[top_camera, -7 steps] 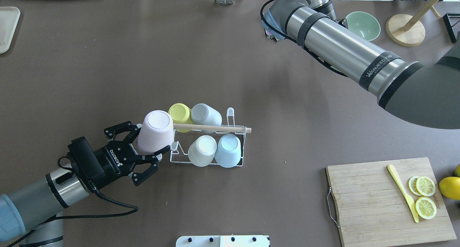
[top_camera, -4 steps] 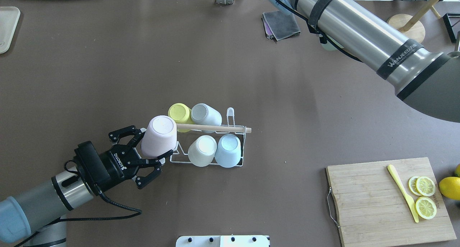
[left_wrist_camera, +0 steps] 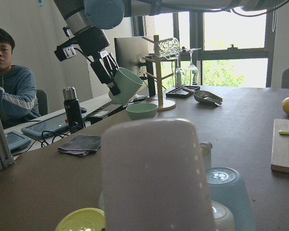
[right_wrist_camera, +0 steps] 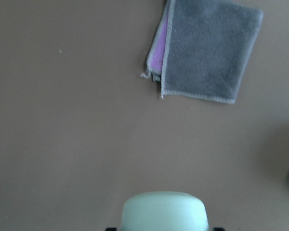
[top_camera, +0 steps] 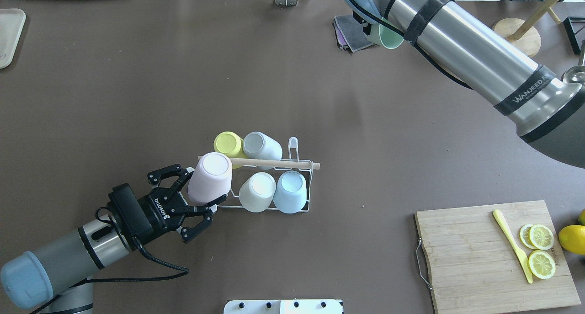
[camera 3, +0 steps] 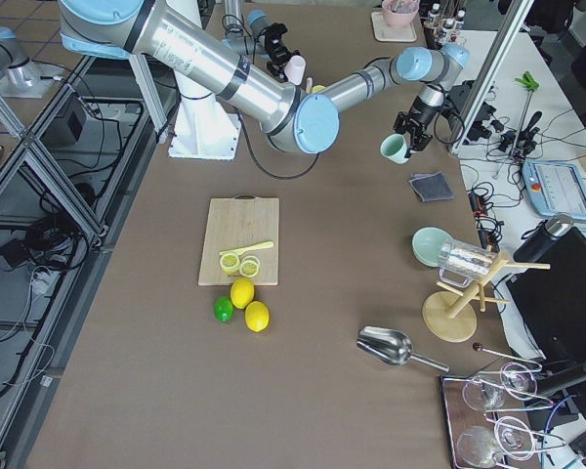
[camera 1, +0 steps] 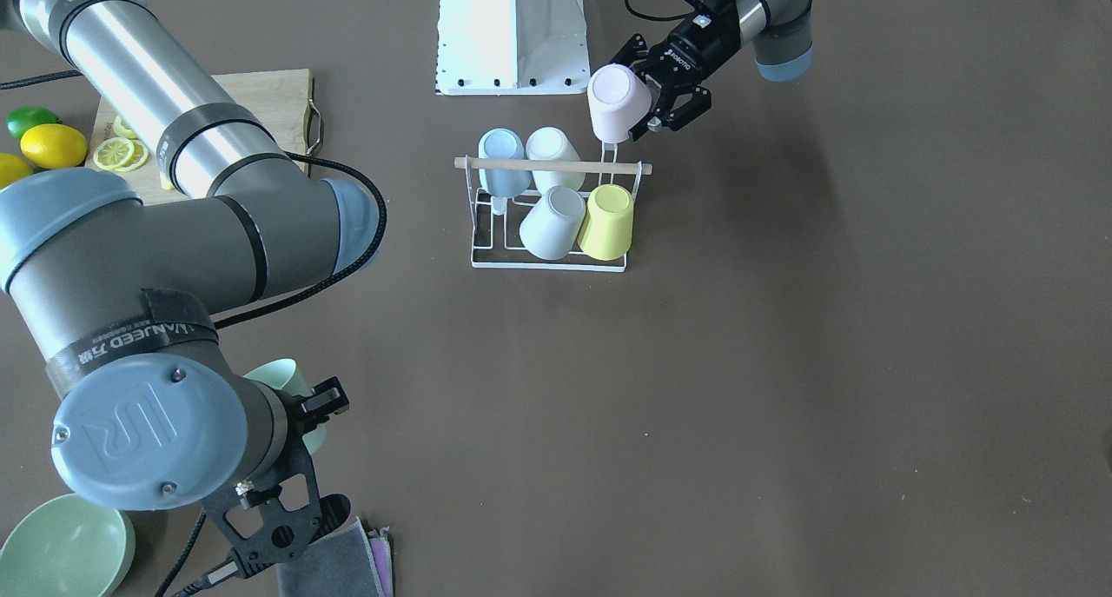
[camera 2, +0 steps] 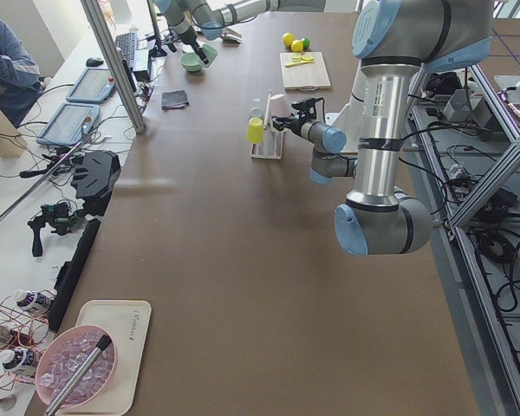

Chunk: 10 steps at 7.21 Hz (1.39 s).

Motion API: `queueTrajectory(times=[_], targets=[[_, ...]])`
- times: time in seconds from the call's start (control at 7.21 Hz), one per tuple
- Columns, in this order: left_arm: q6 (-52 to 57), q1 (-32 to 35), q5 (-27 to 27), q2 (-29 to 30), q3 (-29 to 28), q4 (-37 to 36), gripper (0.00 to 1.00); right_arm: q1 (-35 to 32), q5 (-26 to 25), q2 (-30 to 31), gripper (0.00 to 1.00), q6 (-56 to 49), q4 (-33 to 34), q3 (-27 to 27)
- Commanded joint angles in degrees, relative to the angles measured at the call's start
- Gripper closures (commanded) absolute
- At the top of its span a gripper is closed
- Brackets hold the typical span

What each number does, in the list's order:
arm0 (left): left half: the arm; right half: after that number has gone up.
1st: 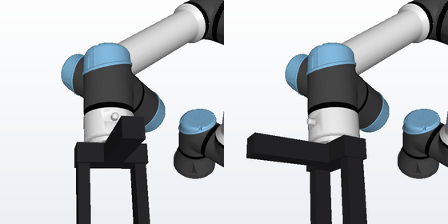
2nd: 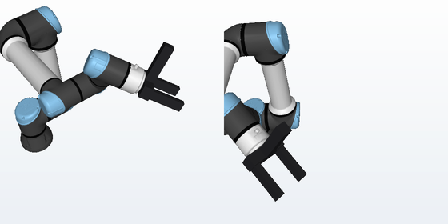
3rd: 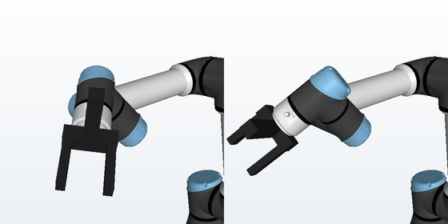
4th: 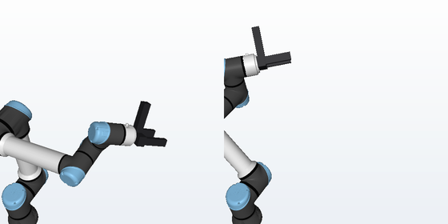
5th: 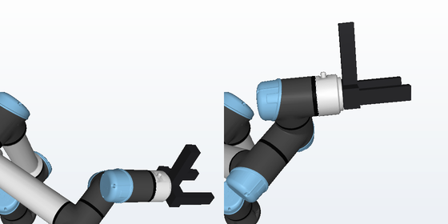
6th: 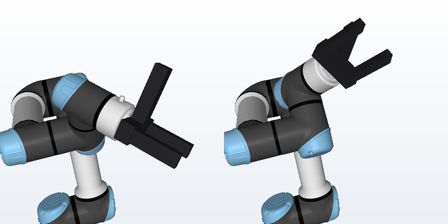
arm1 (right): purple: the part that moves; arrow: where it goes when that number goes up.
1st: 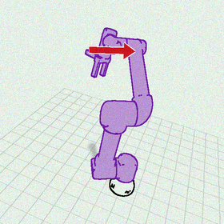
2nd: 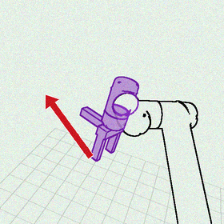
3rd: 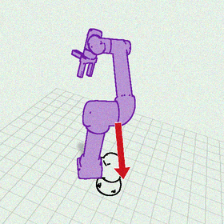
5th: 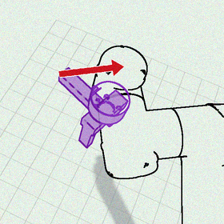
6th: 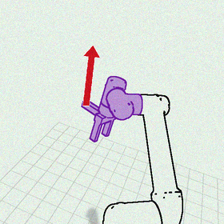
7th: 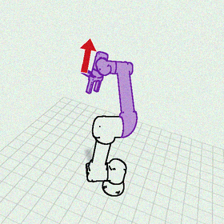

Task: Place cup on cup holder

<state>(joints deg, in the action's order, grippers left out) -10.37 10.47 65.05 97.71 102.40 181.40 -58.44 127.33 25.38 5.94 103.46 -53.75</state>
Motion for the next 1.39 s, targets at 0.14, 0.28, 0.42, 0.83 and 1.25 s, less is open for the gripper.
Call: queueTrajectory(times=[0.14, 0.28, 0.42, 0.83, 1.25], targets=[[0.35, -0.28, -0.45, 0.73, -0.54, -0.08, 0.39, -1.23, 1.34, 4.04, 1.00, 9.23, -16.29, -9.59], [0.26, -0.28, -0.62, 0.56, -0.45, 0.01, 0.39, -0.98, 1.43, 8.06, 1.00, 17.44, -28.98, -11.97], [0.26, -0.28, -0.62, 0.90, -1.23, -0.08, 0.39, -0.54, 1.43, 12.02, 1.00, 25.62, -44.07, -12.52], [0.09, -0.28, -3.34, 1.34, -1.86, -0.17, 0.39, -0.01, 1.34, 18.65, 1.00, 34.40, -69.75, -15.42], [0.00, -0.28, -3.35, 2.75, -3.52, -0.26, 0.33, 4.80, -3.28, 22.42, 1.00, 44.39, -91.35, -15.25]])
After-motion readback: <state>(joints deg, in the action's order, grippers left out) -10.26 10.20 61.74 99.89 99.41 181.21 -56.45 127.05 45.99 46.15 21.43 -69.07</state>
